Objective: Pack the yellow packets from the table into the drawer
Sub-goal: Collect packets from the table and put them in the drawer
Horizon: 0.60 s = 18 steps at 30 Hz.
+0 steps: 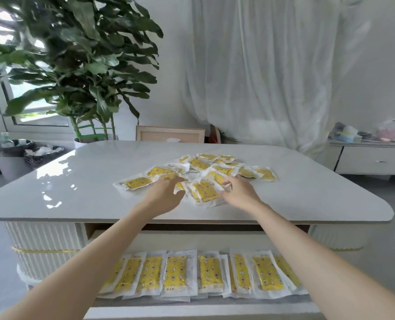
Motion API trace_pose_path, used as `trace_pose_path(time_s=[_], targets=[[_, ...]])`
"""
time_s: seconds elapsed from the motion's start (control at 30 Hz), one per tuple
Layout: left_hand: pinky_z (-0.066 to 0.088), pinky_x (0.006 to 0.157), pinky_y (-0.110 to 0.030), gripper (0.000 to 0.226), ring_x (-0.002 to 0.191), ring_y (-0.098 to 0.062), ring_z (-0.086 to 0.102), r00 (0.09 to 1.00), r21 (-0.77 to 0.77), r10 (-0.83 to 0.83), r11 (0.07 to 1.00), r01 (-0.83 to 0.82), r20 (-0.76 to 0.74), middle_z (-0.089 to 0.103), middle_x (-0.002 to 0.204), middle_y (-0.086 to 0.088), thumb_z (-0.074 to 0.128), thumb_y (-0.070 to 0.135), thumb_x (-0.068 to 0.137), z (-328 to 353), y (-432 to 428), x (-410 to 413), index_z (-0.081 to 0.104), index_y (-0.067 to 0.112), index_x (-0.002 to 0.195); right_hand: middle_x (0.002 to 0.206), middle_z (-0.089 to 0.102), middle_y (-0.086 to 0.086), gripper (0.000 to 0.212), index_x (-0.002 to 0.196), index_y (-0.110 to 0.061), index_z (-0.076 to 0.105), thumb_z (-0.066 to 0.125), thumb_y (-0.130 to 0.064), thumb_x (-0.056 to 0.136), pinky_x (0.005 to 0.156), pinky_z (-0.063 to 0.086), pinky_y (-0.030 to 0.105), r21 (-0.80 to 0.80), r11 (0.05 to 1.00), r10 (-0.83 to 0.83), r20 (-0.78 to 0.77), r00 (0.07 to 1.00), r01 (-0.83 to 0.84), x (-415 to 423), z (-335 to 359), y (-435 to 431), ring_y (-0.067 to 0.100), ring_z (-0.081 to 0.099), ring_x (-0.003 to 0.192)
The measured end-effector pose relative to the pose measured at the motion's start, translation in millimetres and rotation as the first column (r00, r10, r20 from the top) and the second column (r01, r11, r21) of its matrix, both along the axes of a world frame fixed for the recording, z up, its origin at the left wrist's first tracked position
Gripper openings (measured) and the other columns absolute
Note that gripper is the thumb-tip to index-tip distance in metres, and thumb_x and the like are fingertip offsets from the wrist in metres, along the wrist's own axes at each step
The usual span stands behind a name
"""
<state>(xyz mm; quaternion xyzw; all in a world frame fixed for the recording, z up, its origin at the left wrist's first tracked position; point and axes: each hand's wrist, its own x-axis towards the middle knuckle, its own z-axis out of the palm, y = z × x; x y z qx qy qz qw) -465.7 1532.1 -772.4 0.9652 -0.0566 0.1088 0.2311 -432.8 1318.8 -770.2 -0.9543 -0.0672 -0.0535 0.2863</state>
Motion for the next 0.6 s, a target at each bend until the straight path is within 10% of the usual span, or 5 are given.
trace_pose_path(time_s=[0.3, 0.6], targets=[[0.005, 0.117, -0.053, 0.074, 0.147, -0.023, 0.001, 0.986, 0.002, 0.075, 0.997, -0.076, -0.152, 0.014, 0.159, 0.002, 0.038, 0.061, 0.091, -38, -40, 67, 0.014, 0.026, 0.152, 0.15, 0.035, -0.001, 0.049, 0.144, -0.029, 0.036, 0.028, -0.048, 0.1, 0.104, 0.031, 0.043, -0.195, 0.98, -0.06, -0.064, 0.996, 0.047, 46, -38, 4, 0.028, 0.024, 0.138], [0.014, 0.117, -0.037, 0.099, 0.144, -0.025, 0.013, 0.981, -0.277, 0.191, 0.941, -0.195, -0.041, 0.026, 0.154, -0.006, 0.062, 0.057, 0.079, -54, -43, 76, 0.01, 0.013, 0.152, 0.132, 0.046, 0.001, 0.068, 0.103, -0.027, 0.066, 0.066, -0.078, 0.058, 0.099, 0.028, 0.043, -0.056, 0.975, -0.224, -0.265, 0.938, 0.217, 61, -30, 21, 0.028, 0.031, 0.13]])
